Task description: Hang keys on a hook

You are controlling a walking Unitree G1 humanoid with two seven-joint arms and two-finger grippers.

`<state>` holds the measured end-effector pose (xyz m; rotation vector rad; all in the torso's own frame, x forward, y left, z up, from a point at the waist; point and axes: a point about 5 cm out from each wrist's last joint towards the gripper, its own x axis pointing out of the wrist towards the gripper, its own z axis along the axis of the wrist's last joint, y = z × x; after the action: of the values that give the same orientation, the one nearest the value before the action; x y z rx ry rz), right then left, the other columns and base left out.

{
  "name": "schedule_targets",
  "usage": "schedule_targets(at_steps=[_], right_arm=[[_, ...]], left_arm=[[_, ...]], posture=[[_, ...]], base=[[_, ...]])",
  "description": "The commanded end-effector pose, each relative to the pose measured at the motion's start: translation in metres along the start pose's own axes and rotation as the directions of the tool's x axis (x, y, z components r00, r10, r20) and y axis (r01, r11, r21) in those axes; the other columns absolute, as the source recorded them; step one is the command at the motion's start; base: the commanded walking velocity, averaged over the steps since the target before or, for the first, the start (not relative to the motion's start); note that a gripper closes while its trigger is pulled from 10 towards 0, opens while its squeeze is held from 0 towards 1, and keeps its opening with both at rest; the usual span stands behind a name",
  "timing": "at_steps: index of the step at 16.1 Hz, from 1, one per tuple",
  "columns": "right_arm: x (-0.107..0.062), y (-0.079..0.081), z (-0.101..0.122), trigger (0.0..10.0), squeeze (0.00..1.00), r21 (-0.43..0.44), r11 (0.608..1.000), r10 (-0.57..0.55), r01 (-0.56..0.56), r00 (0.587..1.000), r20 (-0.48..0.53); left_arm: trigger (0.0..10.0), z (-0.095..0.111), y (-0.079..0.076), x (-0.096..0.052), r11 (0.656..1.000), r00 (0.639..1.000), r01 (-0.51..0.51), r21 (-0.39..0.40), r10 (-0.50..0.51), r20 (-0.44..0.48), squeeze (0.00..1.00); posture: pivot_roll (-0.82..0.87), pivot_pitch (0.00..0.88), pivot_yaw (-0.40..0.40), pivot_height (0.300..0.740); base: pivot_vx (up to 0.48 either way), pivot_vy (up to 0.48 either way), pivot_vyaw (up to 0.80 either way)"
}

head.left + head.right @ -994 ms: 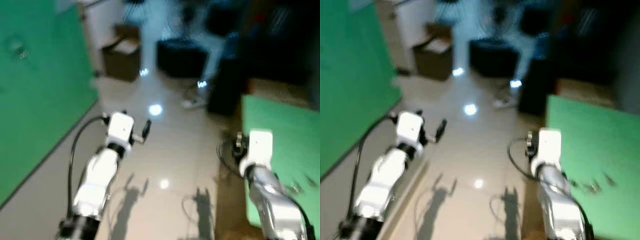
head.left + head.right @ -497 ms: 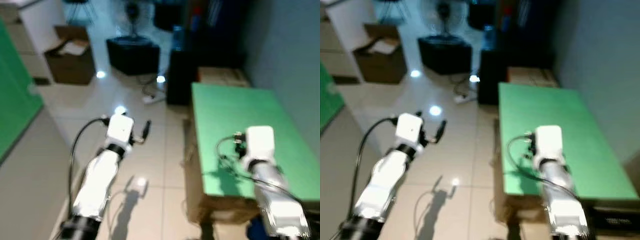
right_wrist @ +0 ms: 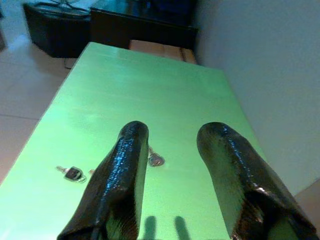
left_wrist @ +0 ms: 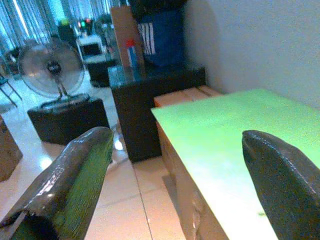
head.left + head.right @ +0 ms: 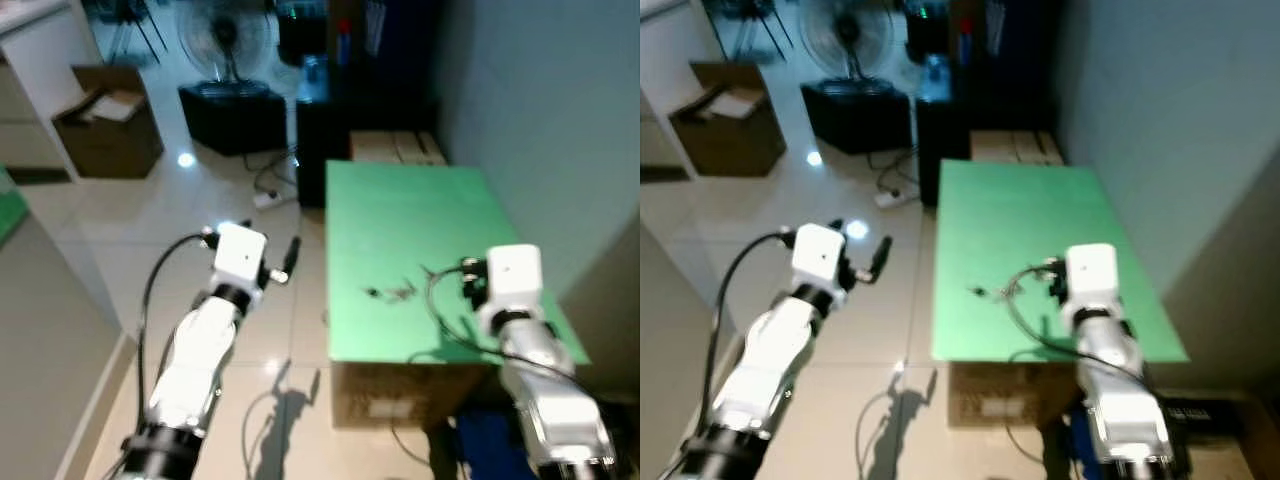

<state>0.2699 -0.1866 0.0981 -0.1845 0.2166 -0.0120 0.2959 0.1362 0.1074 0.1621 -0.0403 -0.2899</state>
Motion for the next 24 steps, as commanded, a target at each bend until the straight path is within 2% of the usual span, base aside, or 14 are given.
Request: schedule_targets(at_steps=[1, 2, 5, 7, 10, 15, 17, 21, 22, 24], right_arm=[[-0.001, -0.002, 0.006, 10.0, 0.0, -0.012, 1.0, -0.009, 0.009, 0.999, 0.031], [-0.005, 0.0, 0.002, 10.0, 0.0, -0.006, 1.0, -0.012, 0.013, 1.0, 0.028], [-0.009, 0.002, -0.002, 10.0, 0.0, -0.001, 1.0, -0.017, 0.017, 1.0, 0.02], [-0.009, 0.001, 0.001, 10.0, 0.0, -0.005, 1.0, -0.018, 0.018, 0.999, 0.032], [-0.012, -0.001, 0.0, 10.0, 0.0, -0.006, 1.0, -0.016, 0.016, 0.999, 0.036], [-0.002, 0.009, 0.008, 10.0, 0.0, 0.024, 1.0, 0.018, -0.02, 0.998, 0.055], [0.002, 0.011, 0.008, 10.0, 0.0, 0.033, 0.999, 0.024, -0.026, 0.998, 0.053], [0.004, 0.011, 0.011, 10.0, 0.0, 0.038, 0.999, 0.034, -0.036, 0.997, 0.071], [0.005, 0.011, 0.011, 10.0, 0.0, -0.019, 0.998, 0.057, -0.056, 0.995, 0.082], [0.004, 0.011, 0.01, 10.0, 0.0, -0.033, 0.996, 0.079, -0.077, 0.994, 0.077]], left_arm=[[10.0, 0.007, 0.0, 0.005, 1.0, 1.0, 0.005, 0.009, -0.005, 0.026, 0.0], [10.0, 0.004, 0.0, 0.003, 1.0, 1.0, 0.014, 0.014, -0.014, 0.017, 0.0], [10.0, 0.0, -0.001, 0.007, 1.0, 0.999, 0.016, 0.005, -0.016, -0.033, 0.0], [10.0, 0.001, -0.002, 0.008, 1.0, 1.0, 0.015, 0.002, -0.015, -0.028, 0.0], [10.0, 0.004, -0.003, 0.003, 1.0, 1.0, 0.005, -0.005, -0.005, 0.013, 0.0], [10.0, 0.01, 0.004, 0.003, 1.0, 0.999, -0.016, 0.001, 0.016, 0.042, 0.0], [10.0, 0.016, 0.005, 0.005, 1.0, 0.998, -0.015, 0.004, 0.015, 0.059, 0.0], [10.0, 0.012, 0.007, 0.002, 1.0, 0.999, -0.023, 0.019, 0.023, 0.034, 0.0], [10.0, 0.008, 0.006, 0.0, 0.999, 1.0, -0.019, 0.026, 0.019, 0.016, 0.0], [10.0, 0.005, 0.007, -0.002, 0.999, 1.0, -0.026, 0.023, 0.026, 0.004, 0.0]], posture=[[-0.18, 0.017, 0.053, 0.74], [-0.19, 0.015, 0.071, 0.74], [-0.21, 0.017, 0.078, 0.74], [-0.21, 0.023, 0.079, 0.74], [-0.21, 0.026, 0.065, 0.74], [-0.16, 0.039, 0.045, 0.74], [-0.15, 0.037, 0.042, 0.74], [-0.14, 0.033, 0.041, 0.74], [-0.14, 0.027, 0.04, 0.74], [-0.13, 0.02, 0.033, 0.74]], base=[[0.0, -0.48, 0.0], [0.0, -0.48, 0.0], [0.0, 0.16, 0.0], [0.0, 0.469, 0.0], [0.0, 0.0, 0.0], [0.052, 0.0, 0.0], [0.302, 0.0, -0.69], [0.309, 0.0, 0.0], [0.304, 0.0, 0.0], [0.3, 0.0, 0.4]])
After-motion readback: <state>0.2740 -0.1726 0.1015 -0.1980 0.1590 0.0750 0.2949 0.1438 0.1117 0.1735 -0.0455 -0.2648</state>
